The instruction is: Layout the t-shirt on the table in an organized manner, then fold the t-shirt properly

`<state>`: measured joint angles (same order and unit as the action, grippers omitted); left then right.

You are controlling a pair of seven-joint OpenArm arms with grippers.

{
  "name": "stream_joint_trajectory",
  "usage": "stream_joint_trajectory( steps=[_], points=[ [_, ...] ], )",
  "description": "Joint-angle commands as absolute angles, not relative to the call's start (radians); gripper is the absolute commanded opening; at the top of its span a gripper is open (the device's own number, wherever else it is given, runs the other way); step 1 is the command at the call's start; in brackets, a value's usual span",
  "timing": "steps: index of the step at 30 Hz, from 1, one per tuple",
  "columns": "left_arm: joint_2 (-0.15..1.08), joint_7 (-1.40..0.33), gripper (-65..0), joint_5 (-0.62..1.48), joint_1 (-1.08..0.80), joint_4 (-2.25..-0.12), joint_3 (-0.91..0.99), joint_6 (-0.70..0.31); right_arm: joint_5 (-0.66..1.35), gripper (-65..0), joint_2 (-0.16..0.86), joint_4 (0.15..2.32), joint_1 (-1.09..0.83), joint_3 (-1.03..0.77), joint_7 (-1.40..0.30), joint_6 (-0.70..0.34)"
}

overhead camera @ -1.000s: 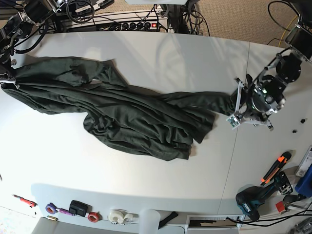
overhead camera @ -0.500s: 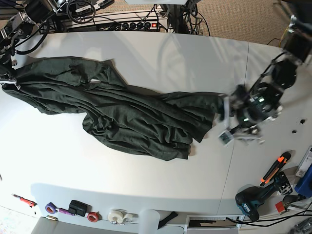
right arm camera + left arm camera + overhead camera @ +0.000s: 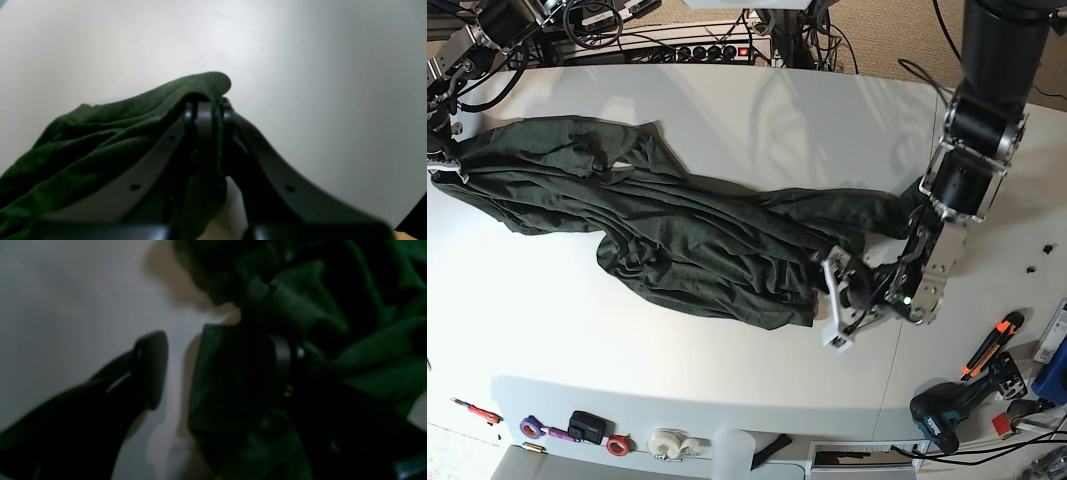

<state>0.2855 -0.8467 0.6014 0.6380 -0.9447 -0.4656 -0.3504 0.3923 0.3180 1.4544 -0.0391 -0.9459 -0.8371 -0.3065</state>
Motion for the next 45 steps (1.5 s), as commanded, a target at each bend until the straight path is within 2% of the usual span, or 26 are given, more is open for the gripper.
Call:
stream_joint_trajectory(
  steps=[1, 14, 15, 16, 19, 21, 24, 28, 35, 36, 45],
  points=[
    [0.27, -0.845, -24.6, 0.621, 0.683, -0.926, -0.461, -0.367, 0.403, -65.0, 0.346, 1.472, -0.031, -0.95, -0.812, -0.31],
    [0.153, -0.805, -26.0, 0.64, 0.711, -0.864, -0.461, -0.447, 0.403, -65.0, 0.346, 1.472, -0.031, -0.95, -0.811, -0.31],
    [0.15, -0.783, -29.8, 0.631, 0.71, -0.864, -0.461, -0.447, 0.403, -65.0, 0.346, 1.472, -0.03, -0.95, -0.811, -0.31],
    [0.15, -0.756, -36.3, 0.616, 0.71, -0.864, -0.461, -0.446, 0.403, -65.0, 0.346, 1.472, -0.031, -0.95, -0.811, -0.31],
    [0.15, -0.678, -65.0, 0.566, 0.71, -0.864, -0.461, -0.443, 0.403, -65.0, 0.346, 1.472, -0.031, -0.95, -0.811, -0.31],
    [0.15, -0.669, -65.0, 0.562, 0.713, -0.865, -0.461, -0.451, 0.403, -65.0, 0.346, 1.472, -0.03, -0.95, -0.808, -0.31],
    [0.153, -0.701, -65.0, 0.628, 0.715, -0.889, -0.454, -0.533, 0.404, -65.0, 0.346, 1.472, -0.03, -0.95, -0.798, -0.31],
    [0.153, -0.889, -65.0, 0.919, 0.715, -0.97, -0.366, -0.697, 0.403, -65.0, 0.346, 1.472, -0.03, -0.95, -0.793, -0.31],
    [0.153, -1.33, -65.0, 1.46, 0.714, -1.145, -0.161, -0.698, 0.403, -65.0, 0.346, 1.472, -0.03, -0.95, -0.793, -0.31],
    [0.154, -1.396, -65.0, 1.484, 0.714, -1.165, -0.138, -0.698, 0.403, -65.0, 0.346, 1.472, -0.03, -0.95, -0.793, -0.31],
    [0.292, -1.396, -65.0, 1.484, 0.604, -1.462, -0.118, -0.698, 0.407, -65.0, 0.346, 1.472, -0.03, -0.95, -0.791, -0.31]
  ],
)
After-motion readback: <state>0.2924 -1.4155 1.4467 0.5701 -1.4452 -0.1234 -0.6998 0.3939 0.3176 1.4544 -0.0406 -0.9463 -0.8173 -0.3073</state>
